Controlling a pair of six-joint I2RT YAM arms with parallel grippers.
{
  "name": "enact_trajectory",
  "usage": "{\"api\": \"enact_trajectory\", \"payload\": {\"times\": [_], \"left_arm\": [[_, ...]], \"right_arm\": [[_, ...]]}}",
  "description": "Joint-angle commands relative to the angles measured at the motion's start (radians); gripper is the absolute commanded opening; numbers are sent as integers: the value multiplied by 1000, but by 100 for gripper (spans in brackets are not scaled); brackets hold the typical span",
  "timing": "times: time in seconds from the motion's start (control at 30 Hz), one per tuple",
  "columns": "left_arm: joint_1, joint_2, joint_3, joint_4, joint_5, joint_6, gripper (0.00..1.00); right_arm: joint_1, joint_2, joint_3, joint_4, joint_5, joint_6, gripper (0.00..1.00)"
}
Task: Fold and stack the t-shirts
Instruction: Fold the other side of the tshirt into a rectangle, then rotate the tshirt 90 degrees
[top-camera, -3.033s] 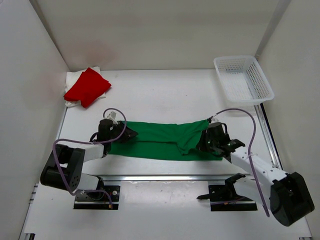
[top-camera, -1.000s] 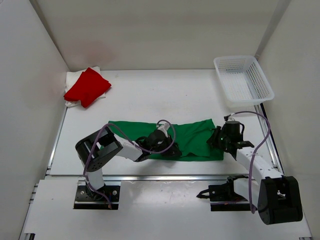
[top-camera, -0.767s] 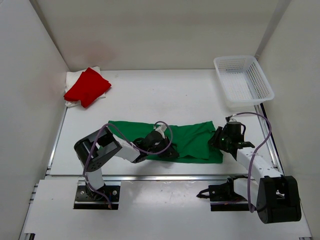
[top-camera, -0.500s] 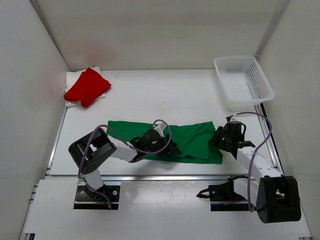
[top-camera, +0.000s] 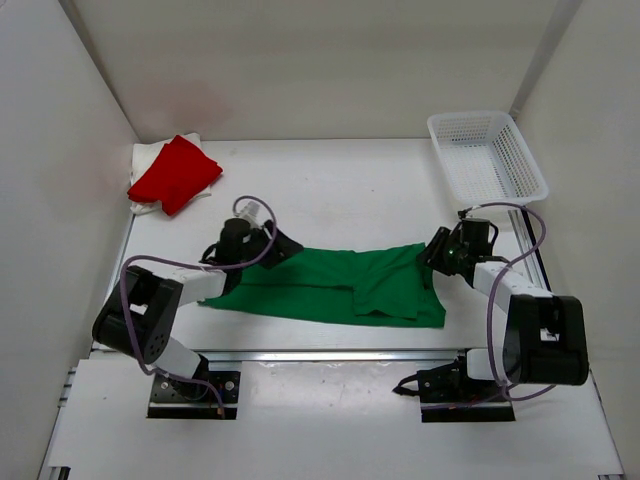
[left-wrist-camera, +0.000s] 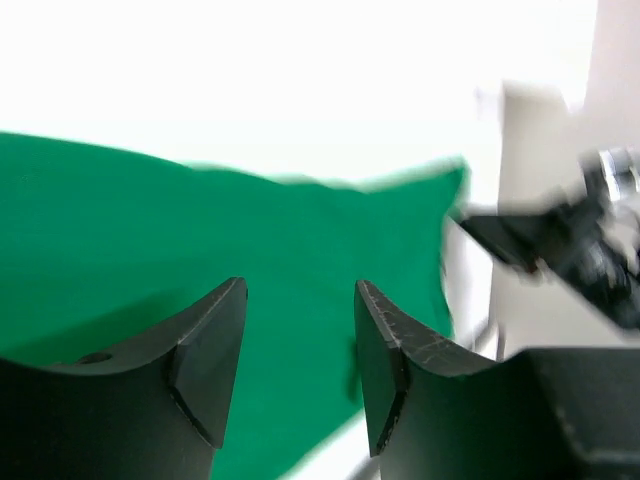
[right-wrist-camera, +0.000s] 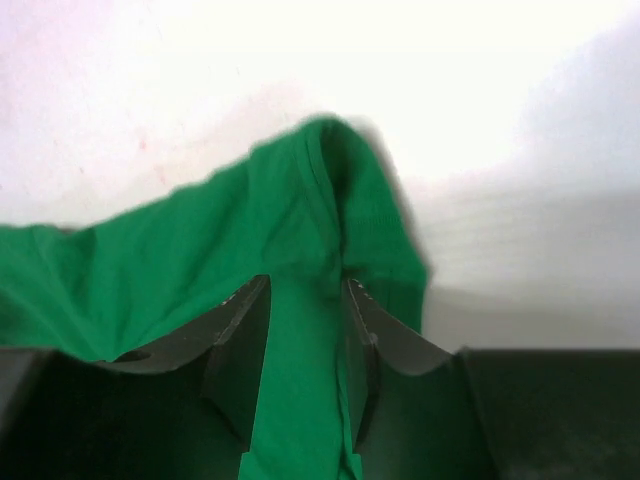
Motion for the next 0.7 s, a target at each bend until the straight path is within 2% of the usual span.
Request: {"api": "enact_trajectory", "payload": {"times": [0.0, 0.17, 0.27, 0.37, 0.53, 0.57, 0.63, 0.67], "left_arm": [[159, 18, -61, 1, 79, 13, 57], [280, 43, -129, 84, 90, -65, 56], [345, 93, -184, 177, 118, -131, 56], [421, 122, -253, 255, 124, -182, 55], [532, 55, -317, 257, 76, -205, 54], [523, 31, -322, 249, 72, -207, 55], [508, 1, -293, 226, 75, -196, 58], [498, -20, -278, 217, 75, -196, 59]], "right_arm": [[-10, 41, 76, 80, -8, -19, 33], [-21, 104, 97, 108, 0, -12, 32], [-21, 147, 110, 115, 3, -10, 13], [-38, 166, 120, 125, 3, -10, 0], [-85, 185, 143, 114, 0, -4, 0], [-86, 192, 143, 127, -23, -1, 0], [-75, 195, 162, 115, -30, 1, 5], [-58, 192, 169, 109, -30, -1, 11]]}}
